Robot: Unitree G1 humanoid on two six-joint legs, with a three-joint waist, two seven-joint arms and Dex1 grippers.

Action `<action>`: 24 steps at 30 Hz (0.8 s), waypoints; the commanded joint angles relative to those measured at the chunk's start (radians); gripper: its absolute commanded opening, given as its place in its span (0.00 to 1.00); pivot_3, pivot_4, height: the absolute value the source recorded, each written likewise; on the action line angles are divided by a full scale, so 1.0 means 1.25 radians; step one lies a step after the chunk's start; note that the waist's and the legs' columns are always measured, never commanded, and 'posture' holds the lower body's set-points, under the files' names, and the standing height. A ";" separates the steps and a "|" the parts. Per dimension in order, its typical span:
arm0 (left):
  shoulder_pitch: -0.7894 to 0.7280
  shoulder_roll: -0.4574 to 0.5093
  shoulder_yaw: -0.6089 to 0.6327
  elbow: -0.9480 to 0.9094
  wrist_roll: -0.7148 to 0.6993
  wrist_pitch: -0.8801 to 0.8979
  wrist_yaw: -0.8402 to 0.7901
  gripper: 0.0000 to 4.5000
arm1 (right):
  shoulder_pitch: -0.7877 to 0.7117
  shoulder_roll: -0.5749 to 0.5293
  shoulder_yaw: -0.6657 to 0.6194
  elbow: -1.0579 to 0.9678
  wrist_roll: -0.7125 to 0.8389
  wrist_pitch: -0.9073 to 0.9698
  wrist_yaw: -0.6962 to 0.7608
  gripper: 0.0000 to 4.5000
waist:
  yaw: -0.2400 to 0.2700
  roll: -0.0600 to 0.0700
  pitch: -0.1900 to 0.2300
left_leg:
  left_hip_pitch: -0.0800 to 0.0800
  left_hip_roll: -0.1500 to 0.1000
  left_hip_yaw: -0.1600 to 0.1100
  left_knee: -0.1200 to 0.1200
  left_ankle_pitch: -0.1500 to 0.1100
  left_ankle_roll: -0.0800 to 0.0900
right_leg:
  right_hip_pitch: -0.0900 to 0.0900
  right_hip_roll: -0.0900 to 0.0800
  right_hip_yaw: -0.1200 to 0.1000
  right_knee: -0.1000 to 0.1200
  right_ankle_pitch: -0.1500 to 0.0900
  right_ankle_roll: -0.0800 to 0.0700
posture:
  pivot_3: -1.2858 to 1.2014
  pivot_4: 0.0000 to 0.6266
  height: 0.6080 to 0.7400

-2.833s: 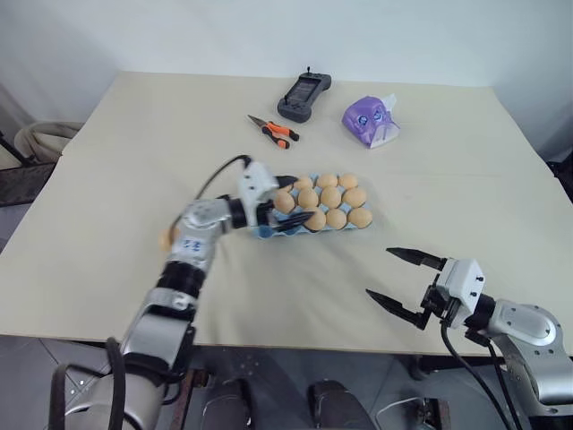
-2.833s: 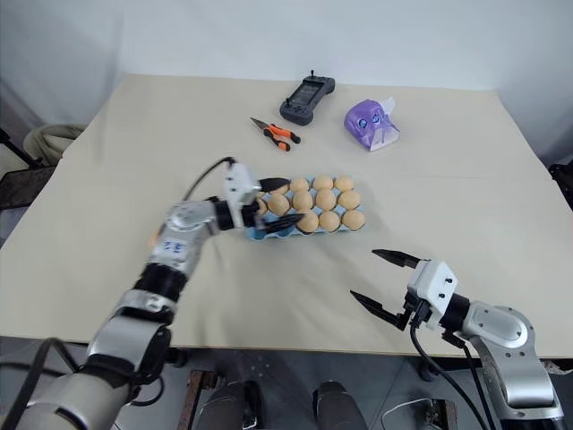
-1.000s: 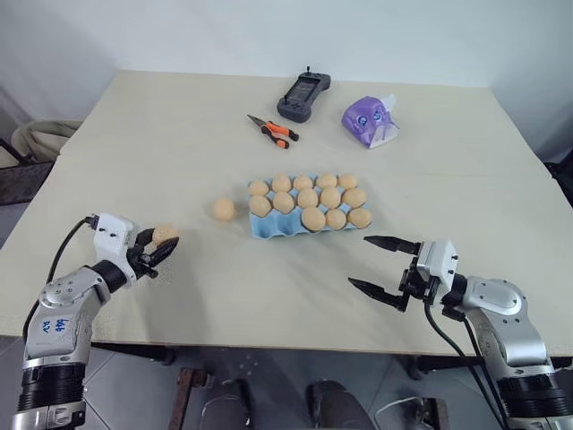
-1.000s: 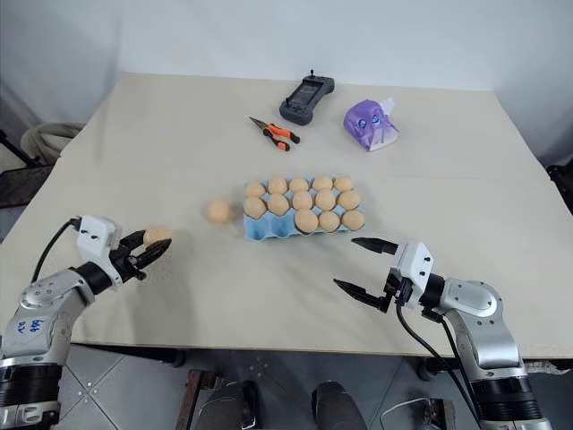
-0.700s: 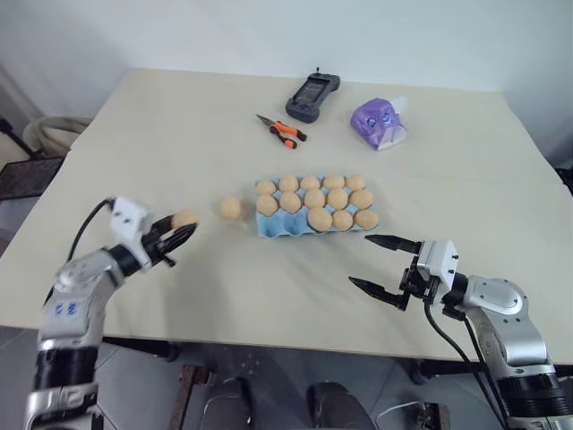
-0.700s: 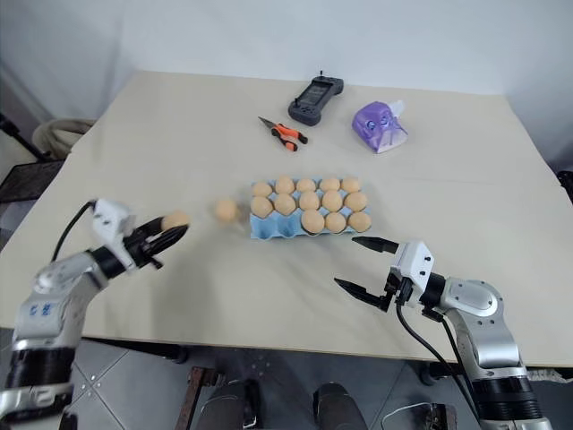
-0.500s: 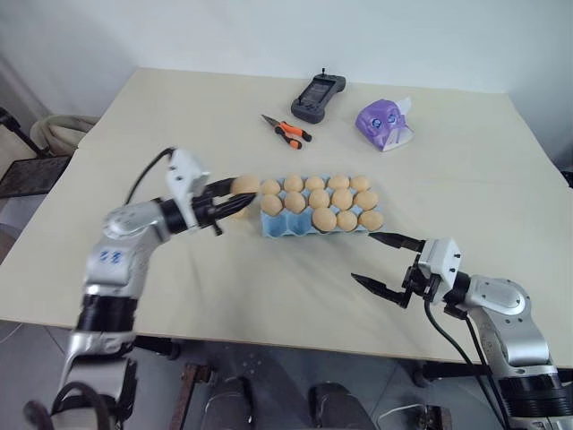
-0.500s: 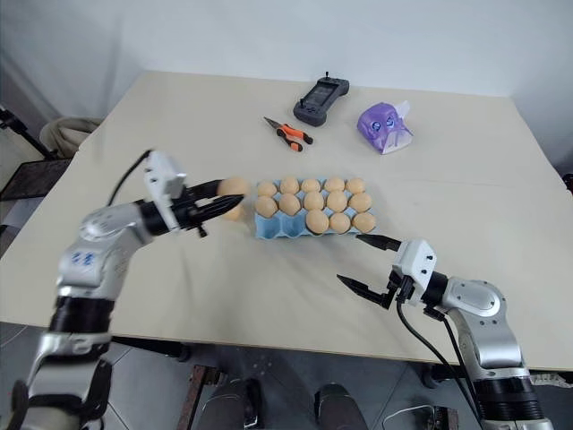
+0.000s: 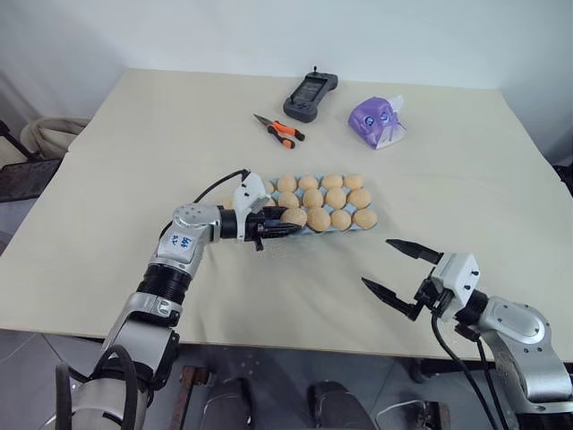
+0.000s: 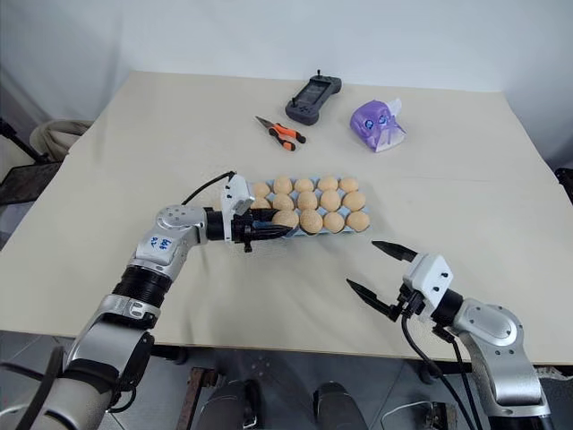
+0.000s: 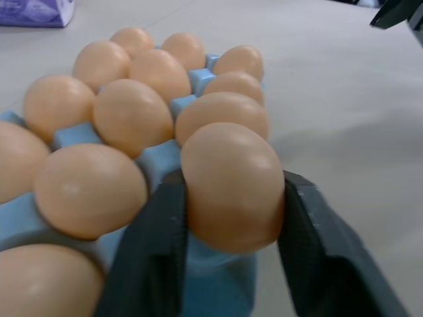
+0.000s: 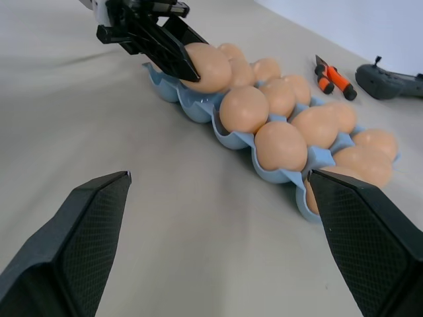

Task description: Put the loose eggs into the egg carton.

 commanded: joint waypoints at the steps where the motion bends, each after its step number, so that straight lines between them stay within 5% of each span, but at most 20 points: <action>1: -0.031 0.000 0.036 -0.004 -0.009 -0.016 0.002 0.67 | 0.010 -0.004 -0.027 -0.047 0.019 0.004 -0.016 1.00 | -0.001 0.000 0.000 | 0.000 0.000 0.000 0.001 0.000 0.000 | 0.000 0.000 0.000 0.001 0.000 0.000 | 0.52 0.24 1.00; 5: -0.001 0.049 0.116 -0.065 -0.059 -0.003 0.004 0.94 | 0.005 0.008 -0.028 -0.052 0.057 0.014 -0.015 1.00 | -0.009 0.000 0.000 | 0.000 0.001 0.000 0.002 0.000 0.000 | 0.000 0.001 0.000 0.003 0.000 0.000 | 0.52 0.24 1.00; 16: 0.373 0.234 0.396 -0.280 -0.135 0.027 0.084 0.97 | -0.098 0.013 0.019 -0.025 0.127 0.033 0.072 1.00 | -0.015 0.000 0.000 | 0.001 0.006 -0.001 0.002 0.000 -0.001 | 0.000 0.003 0.001 0.004 0.000 -0.001 | 0.52 0.24 1.00; 24: 0.573 0.202 0.464 -0.388 -0.163 0.010 0.142 0.97 | -0.122 -0.001 0.009 0.057 0.125 -0.012 0.164 1.00 | 0.004 -0.001 0.000 | 0.001 0.001 -0.003 -0.002 -0.001 0.001 | 0.002 -0.010 -0.005 0.002 -0.001 -0.002 | 0.52 0.24 1.00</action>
